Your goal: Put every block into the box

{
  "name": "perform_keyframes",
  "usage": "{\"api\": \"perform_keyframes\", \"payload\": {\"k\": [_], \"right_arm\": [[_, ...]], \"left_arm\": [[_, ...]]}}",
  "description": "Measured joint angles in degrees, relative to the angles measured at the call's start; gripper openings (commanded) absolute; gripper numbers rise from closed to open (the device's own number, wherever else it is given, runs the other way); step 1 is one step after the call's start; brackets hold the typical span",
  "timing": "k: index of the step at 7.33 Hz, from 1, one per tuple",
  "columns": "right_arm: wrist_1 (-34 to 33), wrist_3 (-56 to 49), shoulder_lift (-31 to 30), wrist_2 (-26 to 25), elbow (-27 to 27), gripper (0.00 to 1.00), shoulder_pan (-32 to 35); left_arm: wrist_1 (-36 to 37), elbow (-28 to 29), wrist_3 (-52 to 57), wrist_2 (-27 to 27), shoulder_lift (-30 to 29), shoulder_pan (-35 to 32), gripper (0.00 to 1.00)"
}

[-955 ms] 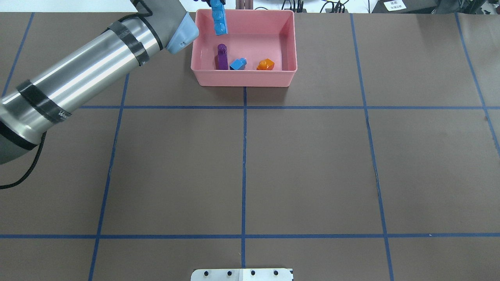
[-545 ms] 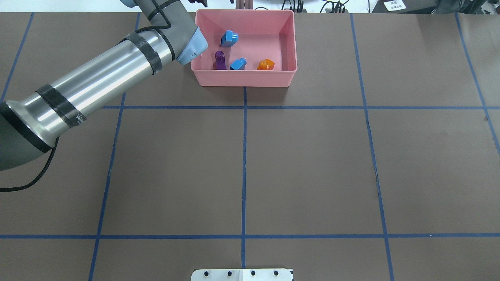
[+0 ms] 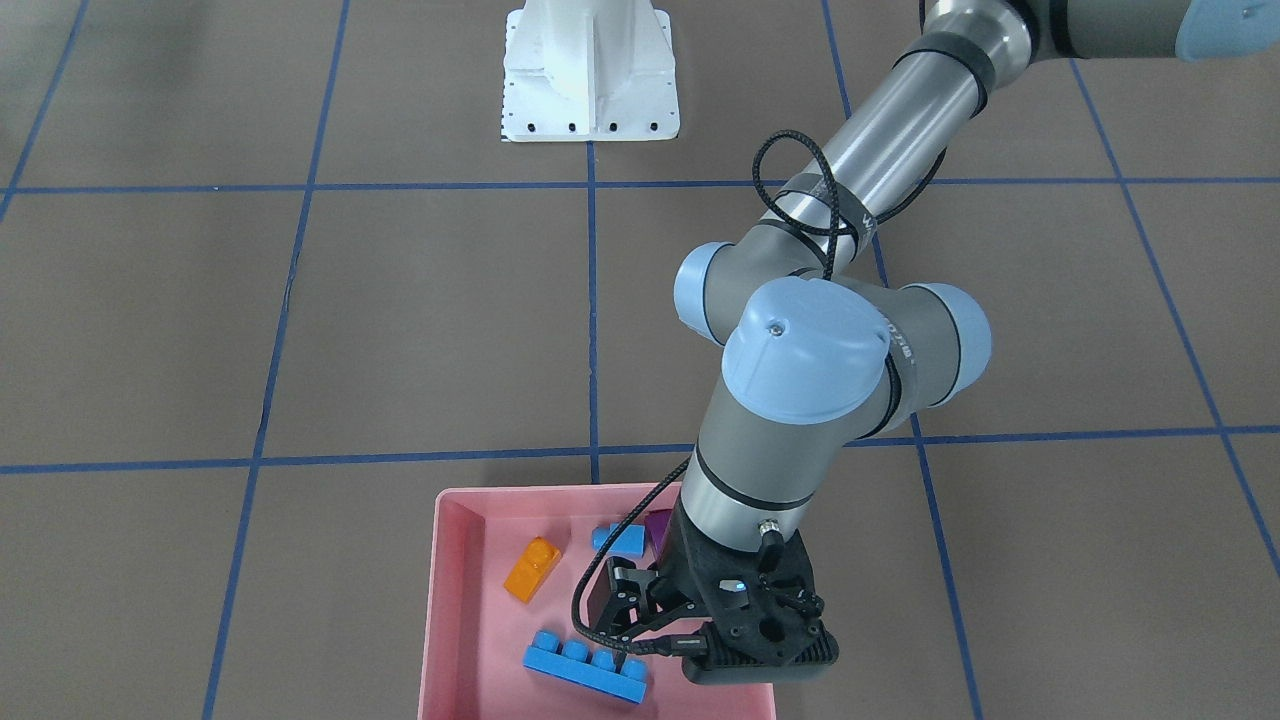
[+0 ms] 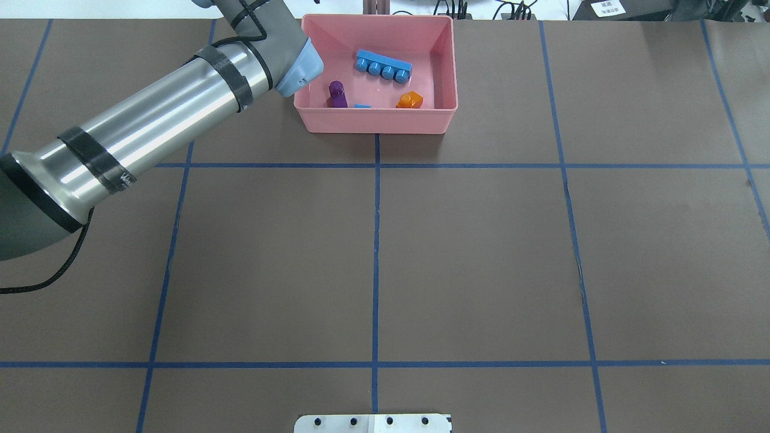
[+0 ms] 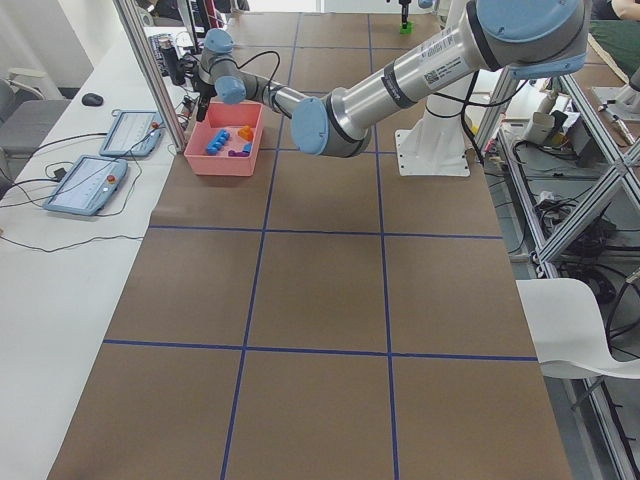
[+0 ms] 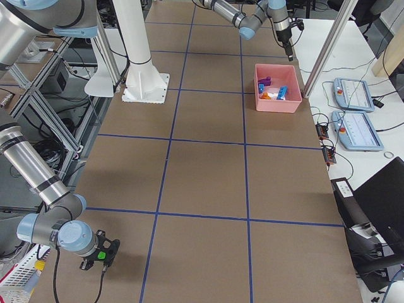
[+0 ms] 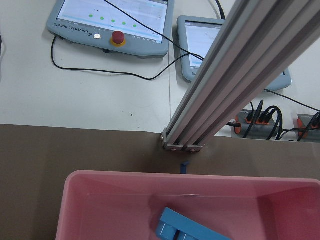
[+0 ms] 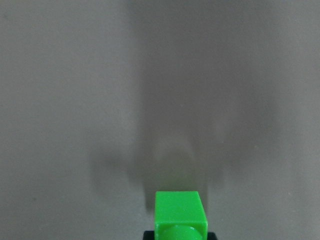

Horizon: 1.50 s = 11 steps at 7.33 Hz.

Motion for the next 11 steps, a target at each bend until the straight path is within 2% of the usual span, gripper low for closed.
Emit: {"api": "perform_keyframes", "payload": {"k": [2,3,4,5,7,9,11], "right_arm": [[0.66,4.96,0.74,3.16,4.23,0.0,-0.29],[-0.8,9.54,1.76,4.27,9.01,0.0,-1.45],[-4.44,14.67,4.91,5.15,14.28,0.0,-3.22],[-9.66,18.04,10.58,5.87,17.88,0.0,-4.49],[-24.89,20.83,29.07,6.55,20.46,0.0,-6.33],[-38.63,27.48,49.34,5.07,20.2,0.0,-12.08],[-44.05,42.47,67.66,1.12,16.29,0.0,-21.87]], "left_arm": [[1.85,-4.35,-0.26,-2.2,1.04,-0.39,1.0],[3.33,-8.69,0.0,-5.85,3.76,-0.86,1.0],[4.24,-14.69,0.24,-9.73,8.43,-1.52,1.0],[4.68,-20.53,0.42,-12.37,13.55,-2.19,1.0],[5.16,-26.74,4.29,-15.9,21.45,-5.46,1.0],[8.0,-29.46,19.07,-19.18,29.72,-11.76,1.0],[16.56,-31.12,38.56,-20.45,35.48,-18.25,1.0]]}}
